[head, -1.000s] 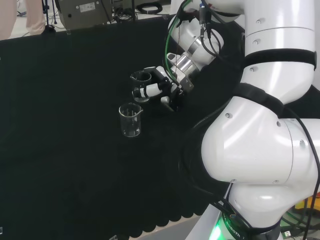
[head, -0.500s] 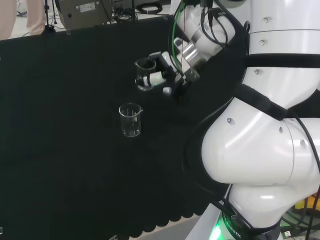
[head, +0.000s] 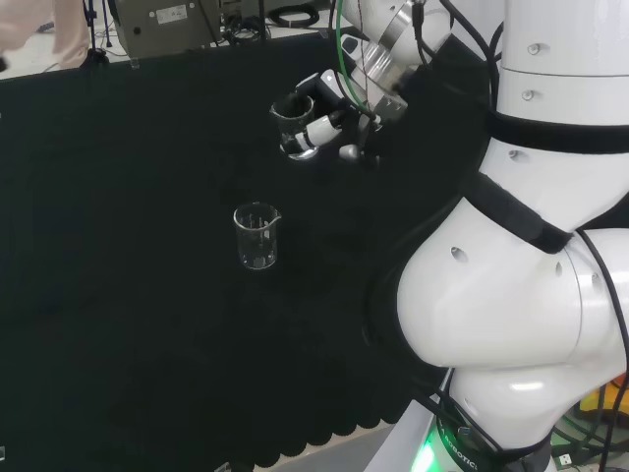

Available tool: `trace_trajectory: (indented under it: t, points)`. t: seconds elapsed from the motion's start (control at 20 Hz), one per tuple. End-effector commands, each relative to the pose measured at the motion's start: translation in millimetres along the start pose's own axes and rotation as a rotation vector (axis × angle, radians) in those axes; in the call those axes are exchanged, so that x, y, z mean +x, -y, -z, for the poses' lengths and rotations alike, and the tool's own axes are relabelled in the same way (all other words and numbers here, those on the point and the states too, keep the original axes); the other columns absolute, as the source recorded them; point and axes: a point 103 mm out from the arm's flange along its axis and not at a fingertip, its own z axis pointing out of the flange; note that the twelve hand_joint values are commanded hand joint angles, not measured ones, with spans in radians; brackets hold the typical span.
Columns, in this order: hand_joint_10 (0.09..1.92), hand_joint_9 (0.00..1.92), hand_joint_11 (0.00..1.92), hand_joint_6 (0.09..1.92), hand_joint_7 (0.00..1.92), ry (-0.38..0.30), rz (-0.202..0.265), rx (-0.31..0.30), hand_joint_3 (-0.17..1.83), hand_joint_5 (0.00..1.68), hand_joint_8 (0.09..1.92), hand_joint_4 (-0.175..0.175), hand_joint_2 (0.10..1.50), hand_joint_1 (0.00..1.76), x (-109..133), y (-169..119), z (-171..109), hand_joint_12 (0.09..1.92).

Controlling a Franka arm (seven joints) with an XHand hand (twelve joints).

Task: Pick up the beaker on the right.

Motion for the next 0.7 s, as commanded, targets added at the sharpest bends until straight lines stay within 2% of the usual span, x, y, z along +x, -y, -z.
trace_trajectory:
  t: [0.05,0.35,0.7]
  points:
    - [0.09,1.59,1.43,0.32,1.33,0.186,-0.081,0.114,0.36,1.38,0.48,-0.175,0.75,1.43,0,54,35,0.58]
    - [0.09,1.6,1.45,0.31,1.35,0.198,-0.107,0.125,0.41,1.4,0.45,-0.175,0.72,1.43,12,97,45,0.58]
    - [0.09,1.6,1.45,0.3,1.35,0.228,-0.099,0.159,0.42,1.4,0.44,-0.175,0.72,1.43,32,133,43,0.58]
